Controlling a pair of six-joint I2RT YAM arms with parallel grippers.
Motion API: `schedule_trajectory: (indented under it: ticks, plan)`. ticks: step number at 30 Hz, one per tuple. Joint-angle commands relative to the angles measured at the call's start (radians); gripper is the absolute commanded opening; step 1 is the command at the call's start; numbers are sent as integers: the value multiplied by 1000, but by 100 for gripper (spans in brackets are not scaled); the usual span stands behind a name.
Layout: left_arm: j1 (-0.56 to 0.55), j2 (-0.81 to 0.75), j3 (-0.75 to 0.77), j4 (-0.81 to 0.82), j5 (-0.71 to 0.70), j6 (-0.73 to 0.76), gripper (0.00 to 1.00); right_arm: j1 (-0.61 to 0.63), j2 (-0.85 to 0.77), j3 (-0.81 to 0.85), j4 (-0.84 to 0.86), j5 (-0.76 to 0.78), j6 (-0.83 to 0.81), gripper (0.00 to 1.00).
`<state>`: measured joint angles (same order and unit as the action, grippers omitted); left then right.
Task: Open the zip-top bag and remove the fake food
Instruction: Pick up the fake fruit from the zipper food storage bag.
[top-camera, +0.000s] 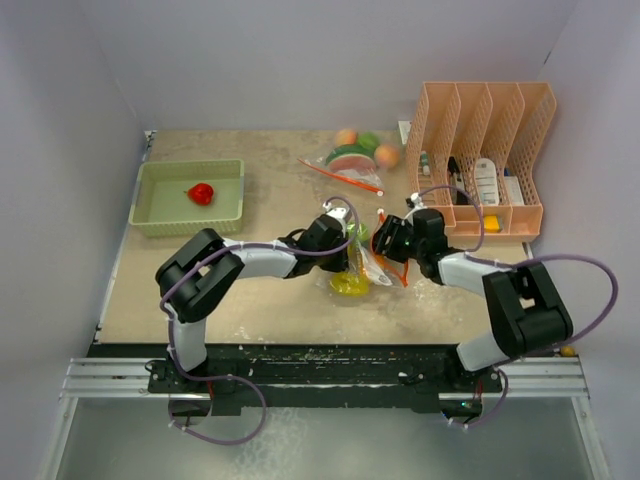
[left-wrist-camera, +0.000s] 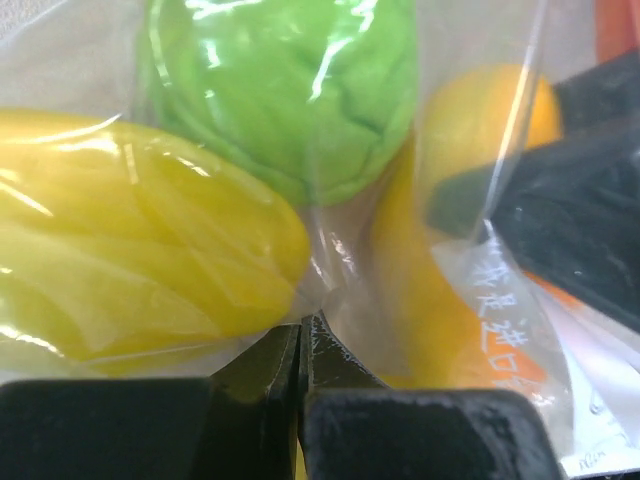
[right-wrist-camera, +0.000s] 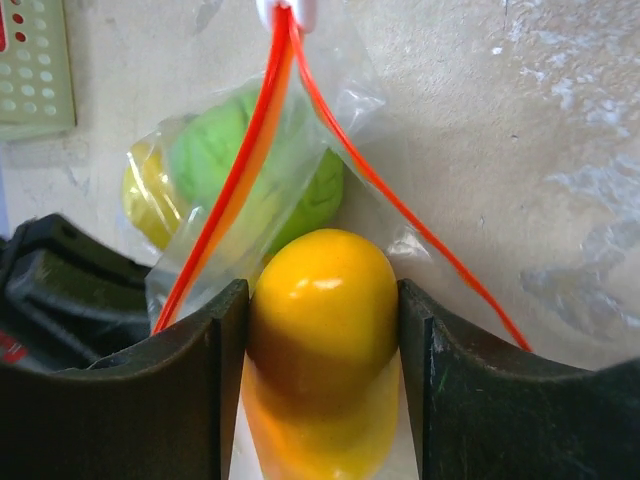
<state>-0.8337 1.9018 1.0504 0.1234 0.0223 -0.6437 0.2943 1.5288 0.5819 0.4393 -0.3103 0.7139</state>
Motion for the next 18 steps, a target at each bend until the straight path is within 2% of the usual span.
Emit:
schedule_trajectory:
  ticks: [1, 9, 15, 17, 18]
  plan:
    - [45, -27, -51, 90, 34, -59, 0, -9, -158, -5, -145, 88, -57, 48]
    - [128, -100, -132, 93, 16, -80, 0, -58, -356, 30, -352, 172, -125, 49]
    - [141, -144, -145, 55, -28, -62, 1, -67, -495, 69, -442, 222, -137, 48]
    - [141, -165, -148, 45, -38, -55, 6, -67, -541, 82, -446, 210, -133, 49]
    - [140, -179, -147, 34, -39, -55, 16, -67, -554, 92, -450, 195, -133, 50]
